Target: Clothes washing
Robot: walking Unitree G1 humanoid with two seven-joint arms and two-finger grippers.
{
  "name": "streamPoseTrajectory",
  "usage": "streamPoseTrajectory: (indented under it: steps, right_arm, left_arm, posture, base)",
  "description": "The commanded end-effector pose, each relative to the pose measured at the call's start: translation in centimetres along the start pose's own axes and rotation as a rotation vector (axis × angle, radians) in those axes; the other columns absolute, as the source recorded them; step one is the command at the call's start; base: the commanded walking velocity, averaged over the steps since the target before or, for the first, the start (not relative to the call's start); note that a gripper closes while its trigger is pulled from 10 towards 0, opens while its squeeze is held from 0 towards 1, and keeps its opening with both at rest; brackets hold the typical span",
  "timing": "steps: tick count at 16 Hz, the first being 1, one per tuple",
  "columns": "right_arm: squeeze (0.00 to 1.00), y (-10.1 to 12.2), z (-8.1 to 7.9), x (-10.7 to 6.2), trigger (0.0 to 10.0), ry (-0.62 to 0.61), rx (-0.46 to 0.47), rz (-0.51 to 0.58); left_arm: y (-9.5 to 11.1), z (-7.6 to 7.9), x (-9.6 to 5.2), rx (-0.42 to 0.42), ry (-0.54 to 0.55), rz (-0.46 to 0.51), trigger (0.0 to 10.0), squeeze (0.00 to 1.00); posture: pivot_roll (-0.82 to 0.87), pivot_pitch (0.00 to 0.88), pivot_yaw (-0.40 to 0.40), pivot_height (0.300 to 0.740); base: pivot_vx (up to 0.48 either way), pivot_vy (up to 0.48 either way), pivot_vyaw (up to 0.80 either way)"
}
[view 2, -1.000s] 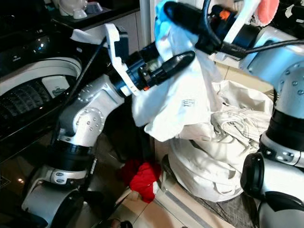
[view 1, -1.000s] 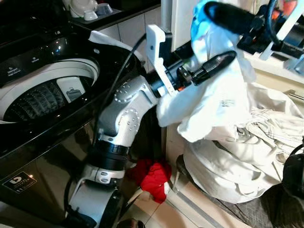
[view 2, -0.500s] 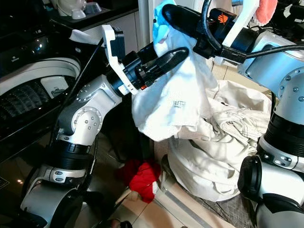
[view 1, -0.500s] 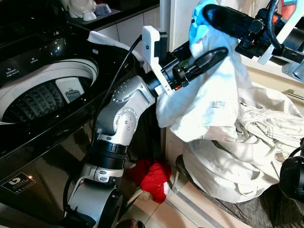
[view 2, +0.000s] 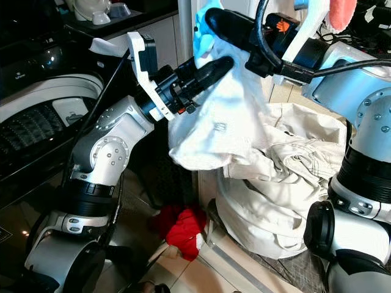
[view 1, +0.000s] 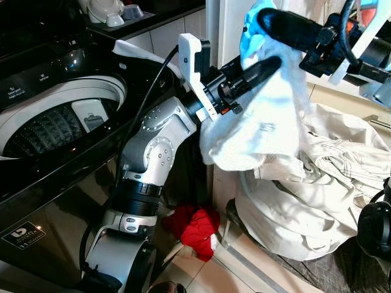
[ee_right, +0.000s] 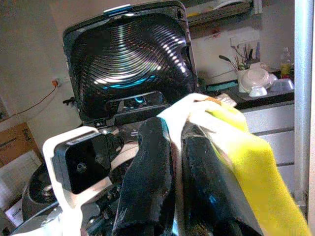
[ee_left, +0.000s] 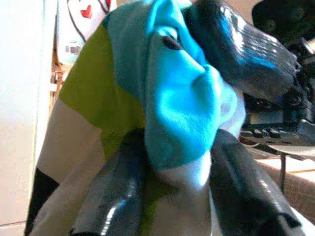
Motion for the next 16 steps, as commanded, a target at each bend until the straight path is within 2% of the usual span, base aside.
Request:
streamPoseTrajectory:
  steps: [1, 6, 7, 8, 9, 10, 11, 12, 13, 14, 15, 16]
  right_arm:
    - [0.0, -0.2, -0.8, 0.1, 0.0, 0.035, -0.012, -0.004]
    - [0.0, -0.4, -1.0, 0.0, 0.0, 0.034, -0.014, -0.01]
    - [0.53, -0.5, -1.0, 0.0, 1.3, 0.031, -0.017, -0.015]
    - [1.0, -0.6, -0.9, -0.1, 10.0, 0.025, -0.014, -0.02]
    - [1.0, -0.8, -0.8, -0.3, 10.0, 0.031, 0.001, -0.028]
    - [1.0, -0.8, -0.7, -0.4, 10.0, 0.026, -0.003, -0.034]
    - [1.0, -0.9, -0.5, -0.6, 10.0, 0.007, -0.019, -0.043]
    - [1.0, -1.0, -0.2, -0.9, 10.0, -0.023, -0.045, -0.054]
    - [0.96, -1.4, 0.4, -1.3, 10.0, -0.094, -0.109, -0.094]
    - [0.0, -2.0, 0.4, -1.4, 10.0, -0.102, -0.139, -0.13]
    - [0.0, -2.8, -0.2, -1.1, 10.0, -0.08, -0.142, -0.153]
    - [0.0, -3.5, -0.6, -0.7, 10.0, -0.066, -0.14, -0.166]
  left_arm:
    - [0.9, -0.9, -0.1, 0.034, 0.039, 0.011, 0.0, 0.0]
    - [1.4, -2.4, -0.5, 0.07, 0.096, 0.012, 0.0, 0.0]
    - [1.7, -3.4, -0.7, 0.1, 0.143, 0.001, 0.0, 0.0]
    - [2.0, -4.1, -0.8, 0.126, 0.18, -0.005, 0.0, 0.0]
    - [2.7, -5.8, -1.1, 0.181, 0.267, -0.013, 0.0, 0.0]
    - [3.2, -6.8, -1.3, 0.215, 0.324, -0.022, 0.0, 0.0]
    - [4.5, -9.1, -2.0, 0.316, 0.452, -0.051, 0.0, 0.0]
    - [5.7, -10.5, -2.4, 0.401, 0.538, -0.074, 0.0, 0.0]
    - [8.6, -12.8, -3.2, 0.575, 0.695, -0.108, 0.0, 0.0]
    - [12.2, -14.1, -3.9, 0.76, 0.849, -0.121, 0.0, 0.0]
    - [15.2, -14.8, -4.7, 0.913, 0.996, -0.135, 0.0, 0.0]
    - [16.5, -15.3, -5.5, 0.984, 1.093, -0.169, 0.0, 0.0]
  posture:
    - [-0.11, 0.0, 0.092, 0.74]
    - [-0.12, 0.0, 0.099, 0.74]
    - [-0.12, 0.0, 0.098, 0.74]
    - [-0.12, 0.0, 0.098, 0.74]
    - [-0.12, 0.0, 0.094, 0.74]
    - [-0.12, 0.0, 0.094, 0.74]
    - [-0.11, 0.0, 0.09, 0.74]
    - [-0.11, 0.0, 0.087, 0.74]
    - [-0.11, 0.0, 0.084, 0.74]
    - [-0.12, 0.0, 0.097, 0.74]
    - [-0.13, 0.0, 0.109, 0.74]
    - [-0.15, 0.0, 0.12, 0.74]
  base:
    - [0.0, 0.0, 0.0]
    - [0.0, 0.0, 0.0]
    - [0.0, 0.0, 0.0]
    - [0.0, 0.0, 0.0]
    - [0.0, 0.0, 0.0]
    - [0.0, 0.0, 0.0]
    - [0.0, 0.0, 0.0]
    - [0.0, 0.0, 0.0]
    - [0.0, 0.0, 0.0]
    - [0.0, 0.0, 0.0]
    - [0.0, 0.0, 0.0]
    - [0.0, 0.0, 0.0]
Point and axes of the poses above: a point about 5 cm out from each wrist's last joint towards the gripper, its own x axis pointing out of the wrist towards the gripper, its own y axis along the axis of the wrist's last joint, z = x × y, the point moved 2 cm from there along x, pointing out of the wrist towards the gripper, and after that the axes turned 5 degrees about x, right-handed, at the moved point
